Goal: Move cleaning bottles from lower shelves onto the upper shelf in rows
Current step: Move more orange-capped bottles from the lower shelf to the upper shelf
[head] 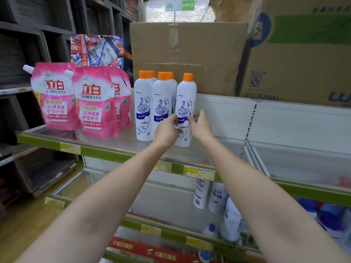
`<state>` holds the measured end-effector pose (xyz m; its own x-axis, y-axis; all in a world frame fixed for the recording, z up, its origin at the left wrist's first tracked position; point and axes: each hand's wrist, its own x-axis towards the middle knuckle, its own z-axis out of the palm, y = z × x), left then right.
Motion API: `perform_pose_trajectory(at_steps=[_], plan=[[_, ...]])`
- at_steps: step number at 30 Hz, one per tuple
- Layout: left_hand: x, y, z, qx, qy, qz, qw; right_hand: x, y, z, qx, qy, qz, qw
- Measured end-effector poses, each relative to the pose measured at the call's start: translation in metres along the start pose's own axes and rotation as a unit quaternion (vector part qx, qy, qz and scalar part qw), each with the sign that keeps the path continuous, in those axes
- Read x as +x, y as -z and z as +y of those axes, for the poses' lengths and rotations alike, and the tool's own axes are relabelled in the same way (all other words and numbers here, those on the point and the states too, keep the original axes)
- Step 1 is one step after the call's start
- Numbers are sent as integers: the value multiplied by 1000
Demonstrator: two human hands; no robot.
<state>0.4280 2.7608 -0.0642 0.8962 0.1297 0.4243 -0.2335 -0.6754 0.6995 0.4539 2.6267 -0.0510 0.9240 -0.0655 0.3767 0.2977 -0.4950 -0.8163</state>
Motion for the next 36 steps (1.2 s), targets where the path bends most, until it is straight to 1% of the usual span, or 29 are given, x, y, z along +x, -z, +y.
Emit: perform_pose_trajectory(at_steps=[4,10,12,14,17,20,22,25,29,33,36], plan=[[-19,7,8,48,13,14,999,-14,11,9,-40,-14,-24,999],[-59,18,33,118,41,37,991,-48,28,8,16,5,-86,996],[-77,21,41,152,59,44,986,-61,32,8,26,16,-113,993],[-95,22,44,180,70,45,980,-76,37,10,61,12,-147,987],[-123,19,45,193,91,41,976,-99,48,16,108,-1,-201,974],[-151,7,34,198,123,27,972,-124,57,31,103,0,-252,962],[-171,-6,23,194,145,5,970,-142,61,52,92,-11,-273,958],[-200,-32,9,180,173,-35,968,-172,64,92,71,-47,-282,956],[-221,-68,-2,157,184,-80,967,-198,66,144,55,-108,-291,949],[-223,-99,-9,131,192,-109,966,-207,68,183,30,-152,-270,950],[-218,-117,-17,100,199,-113,968,-205,60,203,2,-186,-248,951]])
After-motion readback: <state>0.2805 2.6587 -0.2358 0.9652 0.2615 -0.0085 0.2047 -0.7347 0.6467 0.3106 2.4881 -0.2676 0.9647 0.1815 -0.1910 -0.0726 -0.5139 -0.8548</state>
